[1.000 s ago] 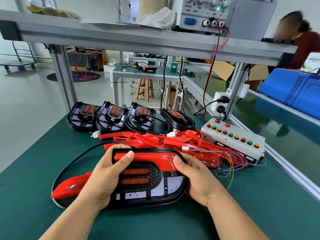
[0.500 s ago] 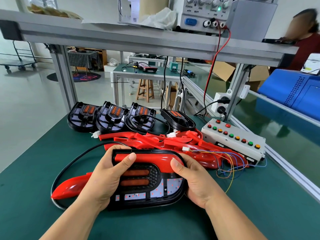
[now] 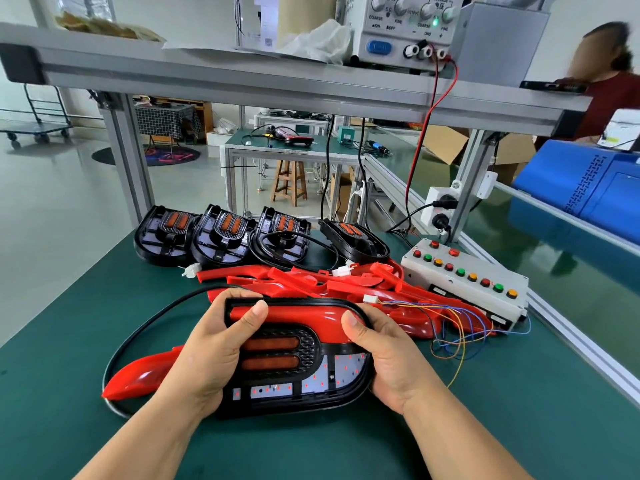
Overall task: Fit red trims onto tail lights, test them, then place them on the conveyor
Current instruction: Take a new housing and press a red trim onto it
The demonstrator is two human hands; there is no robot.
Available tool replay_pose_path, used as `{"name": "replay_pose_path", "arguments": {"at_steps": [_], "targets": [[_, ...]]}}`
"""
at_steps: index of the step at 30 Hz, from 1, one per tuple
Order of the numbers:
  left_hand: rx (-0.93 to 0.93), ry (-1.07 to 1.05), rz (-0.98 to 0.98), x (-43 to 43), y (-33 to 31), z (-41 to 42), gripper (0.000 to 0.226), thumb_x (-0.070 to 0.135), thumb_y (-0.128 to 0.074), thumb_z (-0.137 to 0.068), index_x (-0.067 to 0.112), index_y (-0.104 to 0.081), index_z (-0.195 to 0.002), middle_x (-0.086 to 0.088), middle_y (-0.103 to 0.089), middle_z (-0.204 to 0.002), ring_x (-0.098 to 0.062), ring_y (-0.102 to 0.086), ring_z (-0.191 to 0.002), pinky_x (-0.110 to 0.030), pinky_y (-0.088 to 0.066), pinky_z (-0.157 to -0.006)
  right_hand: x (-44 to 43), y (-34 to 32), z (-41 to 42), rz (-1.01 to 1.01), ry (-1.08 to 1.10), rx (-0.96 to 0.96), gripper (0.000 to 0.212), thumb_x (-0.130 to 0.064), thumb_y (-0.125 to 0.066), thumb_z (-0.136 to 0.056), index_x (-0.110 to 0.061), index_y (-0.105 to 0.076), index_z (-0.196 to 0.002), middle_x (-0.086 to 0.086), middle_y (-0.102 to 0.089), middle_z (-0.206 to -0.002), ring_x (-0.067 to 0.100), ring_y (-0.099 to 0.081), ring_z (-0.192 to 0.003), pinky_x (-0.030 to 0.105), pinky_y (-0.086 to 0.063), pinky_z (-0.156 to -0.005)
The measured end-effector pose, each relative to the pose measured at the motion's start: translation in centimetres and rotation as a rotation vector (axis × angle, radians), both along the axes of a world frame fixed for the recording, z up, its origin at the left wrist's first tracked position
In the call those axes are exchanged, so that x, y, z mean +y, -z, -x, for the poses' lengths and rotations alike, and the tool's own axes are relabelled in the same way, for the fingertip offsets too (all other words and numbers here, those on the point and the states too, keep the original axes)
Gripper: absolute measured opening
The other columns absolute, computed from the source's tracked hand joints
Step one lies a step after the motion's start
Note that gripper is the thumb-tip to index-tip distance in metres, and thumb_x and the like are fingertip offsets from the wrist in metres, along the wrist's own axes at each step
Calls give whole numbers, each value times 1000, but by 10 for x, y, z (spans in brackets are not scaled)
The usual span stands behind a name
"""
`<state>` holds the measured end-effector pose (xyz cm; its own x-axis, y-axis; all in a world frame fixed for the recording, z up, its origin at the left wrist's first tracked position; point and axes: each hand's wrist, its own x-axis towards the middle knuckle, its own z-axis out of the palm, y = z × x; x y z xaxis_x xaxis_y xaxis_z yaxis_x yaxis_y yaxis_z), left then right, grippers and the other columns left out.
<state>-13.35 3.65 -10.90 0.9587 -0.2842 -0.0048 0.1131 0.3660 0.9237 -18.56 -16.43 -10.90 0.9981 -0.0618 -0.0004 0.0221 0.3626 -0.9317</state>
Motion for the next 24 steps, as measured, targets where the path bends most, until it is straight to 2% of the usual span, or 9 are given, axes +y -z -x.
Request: {"name": "replay_pose_path", "arguments": {"at_steps": [6, 9, 12, 15, 18, 21, 24], "targets": [[66, 44, -14, -1, -1, -2, 47, 33, -74, -71, 12, -58, -110, -27, -72, -97, -44, -72, -83, -53, -58, -60, -6, 2, -1, 33, -73, 21, 49, -33, -80, -73, -7, -69, -113, 18, -69, -118, 31, -67, -110, 36, -54, -90], [91, 102, 2, 3, -1, -2, 52, 39, -74, -71, 13, -59, -113, -27, -71, -103, -46, -71, -89, -55, -58, -64, -9, 4, -2, 28, -75, 13, 42, -24, -82, -71, -9, -72, -108, 18, -70, -116, 30, -69, -105, 33, -56, -85], [106, 143, 34, 3, 0, -2, 39, 41, -65, -79, 16, -63, -109, -29, -70, -107, -49, -69, -92, -57, -57, -68, -10, 6, -2, 16, -29, 19, 36, -18, -79, -73, -9, -71, -106, 18, -71, -112, 31, -70, -101, 33, -57, -81], [82, 91, 22, 1, -1, -3, 31, 39, -61, -82, 16, -64, -102, -29, -70, -103, -47, -70, -88, -54, -58, -63, -9, 5, -3, 20, -13, 25, 45, -19, -78, -70, -7, -66, -112, 17, -72, -111, 31, -70, -100, 32, -57, -79], [70, 76, 20, -1, 0, -3, 35, 39, -62, -82, 14, -62, -106, -29, -71, -103, -47, -70, -88, -55, -58, -64, -9, 3, -2, 35, -24, 26, 49, -20, -78, -69, -6, -65, -114, 16, -72, -112, 30, -70, -101, 31, -57, -79], [77, 84, 0, -1, 1, -3, 42, 41, -63, -82, 12, -58, -112, -28, -71, -103, -47, -70, -88, -55, -58, -65, -10, 1, 1, 42, -52, 14, 41, -18, -76, -75, -6, -66, -114, 16, -72, -113, 28, -70, -102, 29, -57, -78], [83, 92, 5, -1, 1, -5, 43, 41, -62, -82, 13, -59, -115, -27, -71, -104, -46, -71, -89, -54, -59, -65, -11, 0, 1, 27, -84, 10, 35, -23, -72, -84, -6, -68, -114, 19, -70, -117, 31, -68, -107, 33, -57, -83]]}}
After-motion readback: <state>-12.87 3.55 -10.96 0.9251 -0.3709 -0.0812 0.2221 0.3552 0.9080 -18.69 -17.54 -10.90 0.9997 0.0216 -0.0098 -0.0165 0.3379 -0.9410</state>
